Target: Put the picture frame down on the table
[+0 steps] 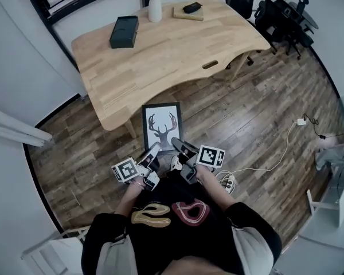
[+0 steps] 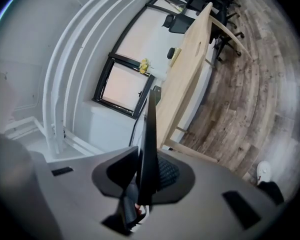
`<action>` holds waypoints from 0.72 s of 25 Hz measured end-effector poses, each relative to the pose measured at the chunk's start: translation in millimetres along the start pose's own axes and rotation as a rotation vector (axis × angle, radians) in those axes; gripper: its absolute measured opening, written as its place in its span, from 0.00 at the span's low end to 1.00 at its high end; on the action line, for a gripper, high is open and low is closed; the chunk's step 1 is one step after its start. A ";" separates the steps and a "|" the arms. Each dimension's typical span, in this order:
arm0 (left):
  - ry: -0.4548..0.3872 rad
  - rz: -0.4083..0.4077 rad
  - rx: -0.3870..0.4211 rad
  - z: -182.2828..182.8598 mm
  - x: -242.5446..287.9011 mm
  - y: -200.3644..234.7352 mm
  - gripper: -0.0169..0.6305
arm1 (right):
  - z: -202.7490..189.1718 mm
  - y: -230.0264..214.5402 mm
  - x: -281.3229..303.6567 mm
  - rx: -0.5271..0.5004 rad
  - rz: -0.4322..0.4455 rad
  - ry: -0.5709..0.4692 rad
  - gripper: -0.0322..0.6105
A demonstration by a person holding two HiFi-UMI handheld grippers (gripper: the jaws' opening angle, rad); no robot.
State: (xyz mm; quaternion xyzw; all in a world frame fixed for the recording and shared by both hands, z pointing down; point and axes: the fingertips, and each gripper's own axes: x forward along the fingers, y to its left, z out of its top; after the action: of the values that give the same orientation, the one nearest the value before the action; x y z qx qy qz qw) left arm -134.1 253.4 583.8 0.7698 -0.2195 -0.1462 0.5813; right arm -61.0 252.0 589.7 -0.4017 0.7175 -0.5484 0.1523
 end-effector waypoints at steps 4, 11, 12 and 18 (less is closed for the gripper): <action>-0.044 -0.018 -0.067 10.6 32.8 -4.0 0.10 | 33.3 -7.2 8.2 -0.022 0.014 0.024 0.19; -0.040 0.025 -0.018 16.7 78.5 3.1 0.11 | 76.5 -28.0 4.8 -0.022 0.011 0.042 0.19; -0.043 0.014 -0.038 15.6 85.9 1.0 0.11 | 81.7 -31.5 3.5 -0.019 0.013 0.041 0.19; -0.057 0.025 -0.022 13.9 115.9 4.4 0.11 | 107.6 -47.6 -1.8 -0.012 0.015 0.042 0.18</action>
State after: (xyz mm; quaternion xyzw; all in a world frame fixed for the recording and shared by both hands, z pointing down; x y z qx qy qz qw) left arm -41.8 182.0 587.7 0.7559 -0.2439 -0.1632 0.5852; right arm 30.5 178.2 594.7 -0.3855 0.7268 -0.5512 0.1392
